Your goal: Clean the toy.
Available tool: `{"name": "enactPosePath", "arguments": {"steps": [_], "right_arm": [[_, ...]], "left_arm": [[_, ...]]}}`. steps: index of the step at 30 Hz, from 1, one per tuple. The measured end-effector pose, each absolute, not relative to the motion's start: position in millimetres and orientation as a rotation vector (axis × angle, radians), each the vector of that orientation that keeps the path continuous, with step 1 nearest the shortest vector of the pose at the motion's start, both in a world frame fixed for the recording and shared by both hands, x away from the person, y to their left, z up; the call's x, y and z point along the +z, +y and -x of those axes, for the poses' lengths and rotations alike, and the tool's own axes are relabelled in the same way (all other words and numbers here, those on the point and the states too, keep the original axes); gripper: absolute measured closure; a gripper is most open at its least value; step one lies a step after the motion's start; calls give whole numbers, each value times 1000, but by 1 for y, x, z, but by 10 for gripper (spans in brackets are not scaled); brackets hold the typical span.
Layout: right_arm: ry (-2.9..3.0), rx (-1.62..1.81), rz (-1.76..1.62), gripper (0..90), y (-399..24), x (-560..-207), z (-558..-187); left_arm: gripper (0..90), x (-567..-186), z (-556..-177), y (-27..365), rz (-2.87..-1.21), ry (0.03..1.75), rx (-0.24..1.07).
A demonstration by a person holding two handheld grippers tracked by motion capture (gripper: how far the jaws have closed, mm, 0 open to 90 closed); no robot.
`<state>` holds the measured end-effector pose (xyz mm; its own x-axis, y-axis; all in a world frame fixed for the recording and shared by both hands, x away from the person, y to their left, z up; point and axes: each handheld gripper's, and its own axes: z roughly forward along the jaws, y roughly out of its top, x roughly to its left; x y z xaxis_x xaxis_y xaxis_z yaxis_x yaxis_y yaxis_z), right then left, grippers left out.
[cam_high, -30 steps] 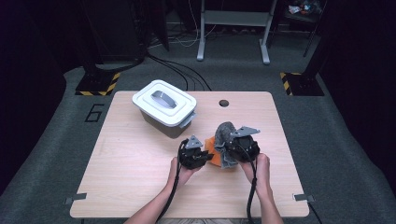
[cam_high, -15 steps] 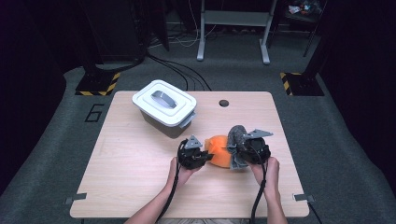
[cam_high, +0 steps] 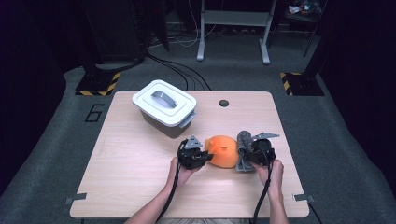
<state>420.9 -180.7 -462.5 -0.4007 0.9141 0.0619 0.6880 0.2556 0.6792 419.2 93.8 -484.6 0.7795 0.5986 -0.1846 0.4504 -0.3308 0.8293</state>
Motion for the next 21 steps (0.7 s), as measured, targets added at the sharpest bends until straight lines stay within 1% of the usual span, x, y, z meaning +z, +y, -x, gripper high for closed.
{"name": "enactPosePath", "arguments": {"steps": [5, 12, 16, 21], "right_arm": [[2192, 874, -1525, 701, -186, -474, -427], [2232, 797, -1573, 701, -184, -498, -437], [2210, 805, -1567, 701, -189, -489, -434], [2150, 872, -1517, 701, -199, -458, -422]], "left_arm": [[789, -484, -419, 94, -1985, 787, 198], [789, -484, -419, 95, -1991, 789, 197], [788, -484, -420, 95, -1992, 797, 200], [789, -483, -419, 96, -1993, 795, 207]]}}
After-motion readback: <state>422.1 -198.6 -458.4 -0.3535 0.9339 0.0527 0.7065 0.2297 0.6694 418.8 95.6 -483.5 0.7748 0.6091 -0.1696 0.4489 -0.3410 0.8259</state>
